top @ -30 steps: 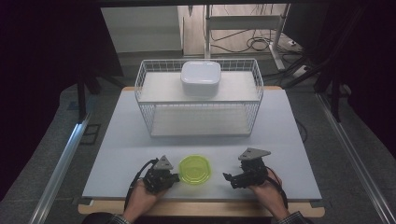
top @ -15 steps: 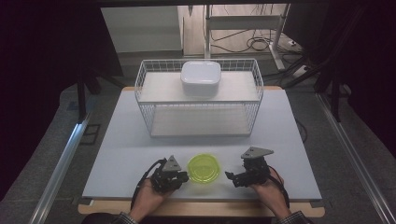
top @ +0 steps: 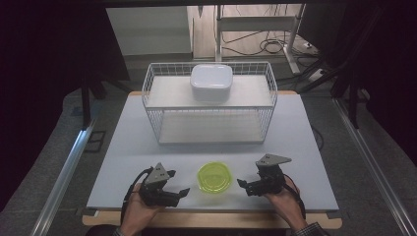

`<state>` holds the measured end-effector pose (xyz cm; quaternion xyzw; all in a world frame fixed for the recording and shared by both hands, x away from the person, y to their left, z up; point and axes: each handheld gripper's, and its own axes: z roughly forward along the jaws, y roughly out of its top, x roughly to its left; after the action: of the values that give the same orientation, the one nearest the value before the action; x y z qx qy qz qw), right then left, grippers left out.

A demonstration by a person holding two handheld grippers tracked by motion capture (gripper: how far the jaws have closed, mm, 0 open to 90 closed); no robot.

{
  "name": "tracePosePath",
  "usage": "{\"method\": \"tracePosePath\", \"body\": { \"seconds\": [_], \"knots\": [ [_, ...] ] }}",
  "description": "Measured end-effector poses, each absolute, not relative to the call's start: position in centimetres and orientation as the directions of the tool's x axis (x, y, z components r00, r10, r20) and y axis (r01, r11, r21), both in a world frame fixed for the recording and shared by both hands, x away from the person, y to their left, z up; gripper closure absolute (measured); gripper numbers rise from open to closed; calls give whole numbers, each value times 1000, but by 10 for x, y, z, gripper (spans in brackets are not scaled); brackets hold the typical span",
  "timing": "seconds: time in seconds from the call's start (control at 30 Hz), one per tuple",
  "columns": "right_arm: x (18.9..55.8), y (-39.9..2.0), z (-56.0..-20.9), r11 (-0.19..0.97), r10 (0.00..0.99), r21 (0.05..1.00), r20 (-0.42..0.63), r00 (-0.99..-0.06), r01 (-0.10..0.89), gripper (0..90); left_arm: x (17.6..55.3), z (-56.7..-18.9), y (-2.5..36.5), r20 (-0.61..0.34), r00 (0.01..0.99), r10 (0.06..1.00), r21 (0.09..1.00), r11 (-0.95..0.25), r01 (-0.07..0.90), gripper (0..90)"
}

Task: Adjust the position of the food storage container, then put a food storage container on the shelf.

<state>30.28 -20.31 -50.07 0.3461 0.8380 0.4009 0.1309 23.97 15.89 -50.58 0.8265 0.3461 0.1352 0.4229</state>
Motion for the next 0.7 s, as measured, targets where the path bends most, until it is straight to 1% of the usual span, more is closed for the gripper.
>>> {"method": "tracePosePath", "body": {
  "seconds": [0.03, 0.13, 0.2, 0.37, 0.47, 0.7],
  "knots": [
    [302, -203, -500, 436, 685, 765, 59, -726, 473, 33, 235, -507, 162, -31, 715, 699, 797, -414, 440, 89],
    [302, -203, -500, 431, 686, 769, 61, -725, 472, 32, 230, -509, 165, -18, 706, 708, 799, -414, 436, 60],
    [302, -203, -500, 424, 683, 772, 71, -727, 474, 32, 227, -510, 169, -28, 701, 712, 805, -400, 438, 40],
    [302, -203, -500, 416, 681, 774, 82, -728, 476, 33, 222, -515, 179, -61, 685, 726, 810, -365, 459, 35],
    [302, -203, -500, 412, 680, 776, 87, -728, 478, 34, 222, -518, 184, -67, 679, 731, 803, -365, 472, 34],
    [302, -203, -500, 423, 680, 772, 75, -729, 474, 34, 221, -521, 183, -33, 679, 733, 799, -389, 458, 14]
  ]
}}
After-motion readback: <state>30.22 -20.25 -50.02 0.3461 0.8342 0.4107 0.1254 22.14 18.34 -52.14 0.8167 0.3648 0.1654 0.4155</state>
